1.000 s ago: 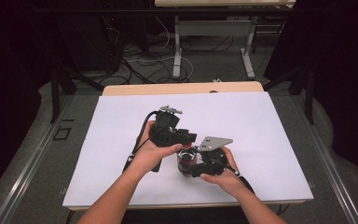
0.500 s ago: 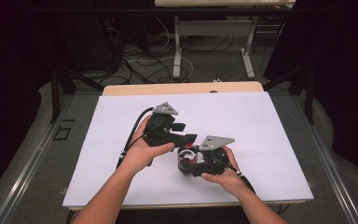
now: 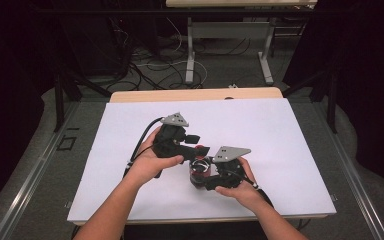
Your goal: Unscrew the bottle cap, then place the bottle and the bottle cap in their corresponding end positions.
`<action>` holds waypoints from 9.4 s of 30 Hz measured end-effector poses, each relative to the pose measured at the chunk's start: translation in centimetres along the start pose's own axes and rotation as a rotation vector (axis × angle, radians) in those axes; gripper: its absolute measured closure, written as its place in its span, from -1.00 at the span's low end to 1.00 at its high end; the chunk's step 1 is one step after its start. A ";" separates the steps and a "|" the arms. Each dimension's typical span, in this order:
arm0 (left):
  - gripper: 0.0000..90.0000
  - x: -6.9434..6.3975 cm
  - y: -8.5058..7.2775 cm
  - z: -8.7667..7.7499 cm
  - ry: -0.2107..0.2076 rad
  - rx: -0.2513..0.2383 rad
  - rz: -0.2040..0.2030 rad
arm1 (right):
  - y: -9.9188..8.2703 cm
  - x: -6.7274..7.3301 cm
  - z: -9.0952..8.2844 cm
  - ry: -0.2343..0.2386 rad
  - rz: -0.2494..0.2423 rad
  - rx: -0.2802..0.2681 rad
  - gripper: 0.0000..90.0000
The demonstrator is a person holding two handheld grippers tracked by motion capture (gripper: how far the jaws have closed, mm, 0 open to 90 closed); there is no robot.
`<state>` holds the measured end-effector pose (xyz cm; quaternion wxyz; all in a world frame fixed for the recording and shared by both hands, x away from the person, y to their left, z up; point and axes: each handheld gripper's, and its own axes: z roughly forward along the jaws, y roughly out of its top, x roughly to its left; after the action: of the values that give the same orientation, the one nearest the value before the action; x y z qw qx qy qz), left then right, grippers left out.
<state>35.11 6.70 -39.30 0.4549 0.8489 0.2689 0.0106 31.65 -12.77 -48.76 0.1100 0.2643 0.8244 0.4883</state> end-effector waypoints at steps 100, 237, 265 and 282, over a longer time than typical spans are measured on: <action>0.38 7.9 -10.0 -3.0 0.371 -0.086 -0.496 | 1.6 -9.1 3.9 -0.331 0.134 -0.063 -0.34; 0.14 3.9 -9.9 12.7 0.249 0.103 -0.216 | -5.1 -10.0 -1.8 -0.366 0.280 0.253 -1.00; -0.51 6.8 -8.6 3.0 0.355 -0.060 -0.180 | -5.0 -10.0 -2.3 -0.385 0.285 0.234 -1.00; -0.99 10.6 -13.2 -2.3 0.436 -0.154 -0.335 | -5.2 -10.3 -2.8 -0.412 0.295 0.207 -1.00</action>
<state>37.64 19.23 -50.62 0.4451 0.7332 0.4953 0.1378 37.34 -22.46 -52.69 0.1756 0.4853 0.7826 0.3481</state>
